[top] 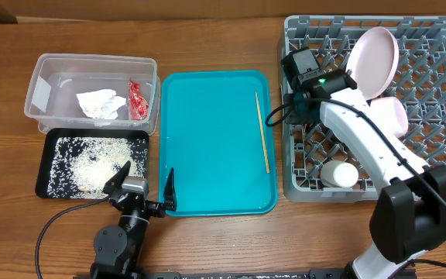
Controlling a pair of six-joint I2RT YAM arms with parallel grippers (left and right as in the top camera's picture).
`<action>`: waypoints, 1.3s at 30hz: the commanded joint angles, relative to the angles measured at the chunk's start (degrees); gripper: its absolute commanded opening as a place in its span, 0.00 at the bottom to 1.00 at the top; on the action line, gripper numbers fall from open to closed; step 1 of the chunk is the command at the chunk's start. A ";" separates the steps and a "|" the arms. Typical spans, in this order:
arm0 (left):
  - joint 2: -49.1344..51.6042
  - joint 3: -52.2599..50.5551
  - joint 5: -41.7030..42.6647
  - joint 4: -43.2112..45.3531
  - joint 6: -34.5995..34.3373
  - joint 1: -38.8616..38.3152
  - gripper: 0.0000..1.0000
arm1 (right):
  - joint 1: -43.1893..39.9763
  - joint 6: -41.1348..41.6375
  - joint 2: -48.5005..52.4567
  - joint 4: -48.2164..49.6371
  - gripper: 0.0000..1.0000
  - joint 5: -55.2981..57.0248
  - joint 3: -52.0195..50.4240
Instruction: Sort waste into correct bins and load items into the dishwasher
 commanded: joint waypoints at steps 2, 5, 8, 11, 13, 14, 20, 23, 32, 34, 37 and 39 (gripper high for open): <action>-0.63 -0.39 0.39 0.22 -0.42 0.59 1.00 | 5.14 -0.26 -5.29 0.76 0.41 -7.96 2.38; -0.63 -0.39 0.37 0.24 -0.42 0.59 1.00 | 8.72 1.38 -4.79 1.49 0.41 -8.20 1.77; -0.63 -0.39 0.39 0.22 -0.42 0.59 1.00 | 12.00 3.06 -3.43 5.29 0.41 -7.56 -0.57; -0.63 -0.39 0.37 0.22 -0.42 0.59 1.00 | 14.27 5.62 -0.37 8.98 0.40 -1.53 -2.71; -0.63 -0.39 0.37 0.22 -0.42 0.59 1.00 | 14.75 6.93 1.75 11.23 0.40 2.78 -4.02; -0.63 -0.39 0.37 0.22 -0.42 0.59 1.00 | 14.78 7.37 2.86 11.91 0.40 4.33 -4.39; -0.63 -0.39 0.37 0.22 -0.42 0.59 1.00 | 14.56 7.34 10.27 13.53 0.40 4.70 -4.48; -0.63 -0.39 0.39 0.22 -0.42 0.59 1.00 | 14.56 7.56 13.57 12.90 0.35 4.17 -4.48; -0.63 -0.39 0.39 0.22 -0.42 0.59 1.00 | 14.93 9.01 16.55 10.54 0.10 -2.58 -4.39; -0.63 -0.39 0.37 0.24 -0.42 0.59 1.00 | 15.28 8.98 16.44 10.08 0.04 -3.56 -4.39; -0.63 -0.39 0.37 0.22 -0.42 0.59 1.00 | 15.98 8.72 15.82 8.61 0.04 -3.91 -3.69; -0.63 -0.39 0.39 0.22 -0.42 0.59 1.00 | 16.41 8.70 14.69 7.54 0.04 -3.89 -2.75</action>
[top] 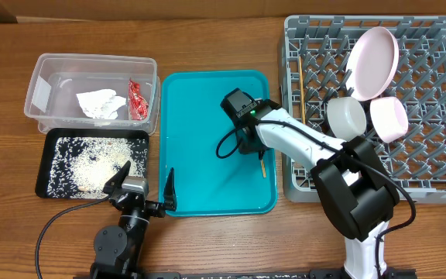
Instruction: Sort waste into correct bins and load items into the dishwasher
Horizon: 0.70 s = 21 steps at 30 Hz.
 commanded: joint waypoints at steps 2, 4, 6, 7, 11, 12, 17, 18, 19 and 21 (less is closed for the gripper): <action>-0.63 -0.39 0.37 0.24 -0.42 0.59 1.00 | 1.60 -0.37 -2.05 -1.88 0.04 -3.43 1.79; -0.63 -0.39 0.37 0.22 -0.42 0.59 1.00 | 1.66 -0.33 -5.44 -2.51 0.04 -3.08 2.86; -0.63 -0.39 0.39 0.22 -0.42 0.59 1.00 | 1.31 -0.31 -9.29 -3.15 0.04 -2.19 3.43; -0.63 -0.39 0.39 0.22 -0.42 0.59 1.00 | 0.72 -0.31 -12.07 -3.10 0.04 -1.16 3.43; -0.63 -0.39 0.39 0.22 -0.42 0.59 1.00 | -2.84 -0.35 -20.61 -3.06 0.04 4.76 3.43; -0.63 -0.39 0.39 0.22 -0.42 0.59 1.00 | -4.24 -0.68 -22.23 -2.89 0.04 5.79 3.43; -0.63 -0.39 0.37 0.22 -0.42 0.59 1.00 | -10.97 -7.78 -23.74 -1.05 0.04 4.28 3.26; -0.63 -0.39 0.39 0.22 -0.42 0.59 1.00 | -12.24 -9.18 -23.23 -0.87 0.04 3.65 3.15; -0.63 -0.39 0.37 0.22 -0.42 0.59 1.00 | -13.38 -10.29 -22.29 -0.50 0.04 3.26 2.93; -0.63 -0.39 0.39 0.22 -0.42 0.59 1.00 | -14.71 -10.82 -20.31 -0.31 0.04 2.51 2.86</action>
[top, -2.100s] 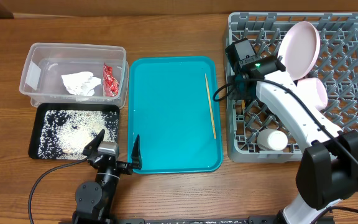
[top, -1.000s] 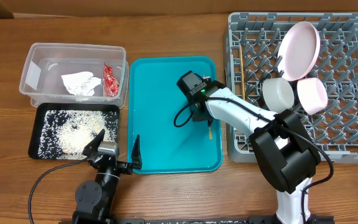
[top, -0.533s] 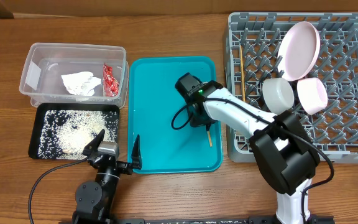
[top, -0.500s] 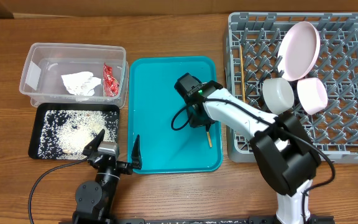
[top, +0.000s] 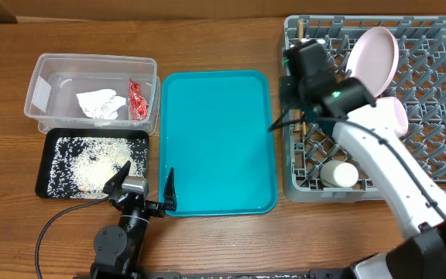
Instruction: Sort waste into correct bins and load items into the dishwasher
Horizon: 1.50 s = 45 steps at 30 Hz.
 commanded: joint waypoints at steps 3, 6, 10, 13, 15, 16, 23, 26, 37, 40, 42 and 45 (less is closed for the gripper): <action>-0.63 -0.39 0.37 0.22 -0.42 0.59 1.00 | -1.60 -5.03 6.38 0.20 0.09 -1.09 -0.63; -0.63 -0.39 0.39 0.24 -0.42 0.59 1.00 | -1.60 -6.10 7.45 -0.26 0.20 1.79 -0.61; -0.63 -0.39 0.39 0.22 -0.42 0.59 1.00 | -0.61 -3.23 1.84 -5.68 0.47 -0.63 3.56; -0.63 -0.39 0.37 0.22 -0.42 0.59 1.00 | 0.83 -3.28 -4.68 -7.19 0.57 -6.45 5.09; -0.63 -0.39 0.37 0.22 -0.42 0.59 1.00 | 2.12 -3.28 -10.05 -7.61 0.65 -9.64 5.18; -0.63 -0.39 0.39 0.22 -0.42 0.59 1.00 | 2.75 -3.28 -12.35 -7.87 0.72 -10.84 5.16; -0.63 -0.39 0.37 0.22 -0.42 0.59 1.00 | 6.67 -3.26 -25.75 -9.55 1.00 -20.02 5.16; -0.63 -0.39 0.39 0.22 -0.42 0.59 1.00 | 6.78 -3.26 -28.83 -11.21 1.00 -25.44 5.16; -0.63 -0.39 0.37 0.22 -0.42 0.59 1.00 | 4.09 -3.74 -36.46 -23.39 1.00 -19.54 5.16; -0.63 -0.39 0.39 0.22 -0.42 0.59 1.00 | 3.54 -3.87 -39.80 -21.86 1.00 -14.82 4.87; -0.63 -0.39 0.37 0.22 -0.42 0.59 1.00 | 2.21 -6.88 -42.23 -18.88 1.00 -13.49 3.87; -0.63 -0.39 0.39 0.22 -0.42 0.59 1.00 | -1.40 -12.31 -46.71 -12.79 1.00 -14.69 -0.24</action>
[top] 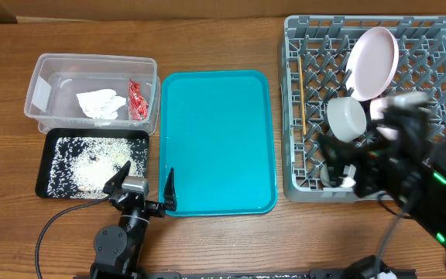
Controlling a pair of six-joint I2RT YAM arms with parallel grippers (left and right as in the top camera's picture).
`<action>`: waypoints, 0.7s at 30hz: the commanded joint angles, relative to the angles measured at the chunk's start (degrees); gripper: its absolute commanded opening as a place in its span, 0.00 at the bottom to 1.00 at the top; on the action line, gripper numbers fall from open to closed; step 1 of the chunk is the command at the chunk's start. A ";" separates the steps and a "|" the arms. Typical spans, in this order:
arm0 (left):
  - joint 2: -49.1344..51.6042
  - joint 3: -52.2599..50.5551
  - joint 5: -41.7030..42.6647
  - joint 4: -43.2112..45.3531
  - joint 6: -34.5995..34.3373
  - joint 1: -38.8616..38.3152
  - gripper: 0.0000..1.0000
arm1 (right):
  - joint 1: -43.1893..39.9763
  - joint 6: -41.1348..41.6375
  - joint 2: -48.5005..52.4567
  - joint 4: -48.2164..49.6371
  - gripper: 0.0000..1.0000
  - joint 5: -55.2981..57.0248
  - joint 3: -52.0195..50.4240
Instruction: Sort waste into correct bins and load items into the dishwasher
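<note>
The teal tray lies bare in the middle of the table. A wooden chopstick rests along the left side of the grey dish rack. The rack also holds a pink plate on edge, a white cup and a pink bowl half hidden by my right arm. My right gripper shows as a dark blur over the rack's front part, its jaws unreadable. My left gripper stands open at the tray's front left corner, holding nothing.
A clear plastic bin at the back left holds crumpled white paper and a red wrapper. In front of it a black tray carries scattered rice. Another white object sits low in the rack's front.
My right arm has moved from the rack's back left corner to its front right and is now blurred. The chopstick lies in the rack's left side. The left arm is unchanged.
A chopstick lay on the tray's right side while my right gripper was over the rack. Then the gripper was down on that chopstick. Then the tray was bare, with the gripper over the rack's left edge. Now the arm is further right.
</note>
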 commanded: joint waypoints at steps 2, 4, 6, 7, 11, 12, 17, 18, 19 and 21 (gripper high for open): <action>-0.63 -0.39 0.37 0.22 -0.42 0.57 1.00 | -5.51 -5.86 -6.82 6.56 1.00 0.94 -7.91; -0.63 -0.39 0.37 0.22 -0.42 0.57 1.00 | -10.05 -5.77 -12.92 11.96 1.00 -0.79 -17.70; -0.63 -0.39 0.37 0.22 -0.42 0.57 1.00 | -12.39 -5.79 -17.14 15.96 1.00 -1.73 -25.27; -0.63 -0.39 0.37 0.24 -0.42 0.57 1.00 | -13.22 -5.79 -18.86 17.57 1.00 -2.12 -28.37; -0.63 -0.39 0.39 0.22 -0.42 0.57 1.00 | -16.15 -5.64 -27.74 24.94 1.00 -4.57 -42.62; -0.63 -0.39 0.39 0.22 -0.42 0.57 1.00 | -16.39 -5.62 -29.59 26.43 1.00 -4.96 -45.46; -0.63 -0.39 0.39 0.22 -0.42 0.57 1.00 | -16.55 -5.64 -38.05 35.34 1.00 -5.18 -59.84; -0.63 -0.39 0.39 0.22 -0.42 0.57 1.00 | -16.55 -5.64 -39.15 36.94 1.00 -5.20 -62.12; -0.63 -0.39 0.37 0.22 -0.42 0.57 1.00 | -16.55 -5.64 -40.72 39.26 1.00 -5.22 -65.29; -0.63 -0.39 0.37 0.24 -0.42 0.57 1.00 | -16.55 -5.64 -42.77 42.88 1.00 -5.25 -69.55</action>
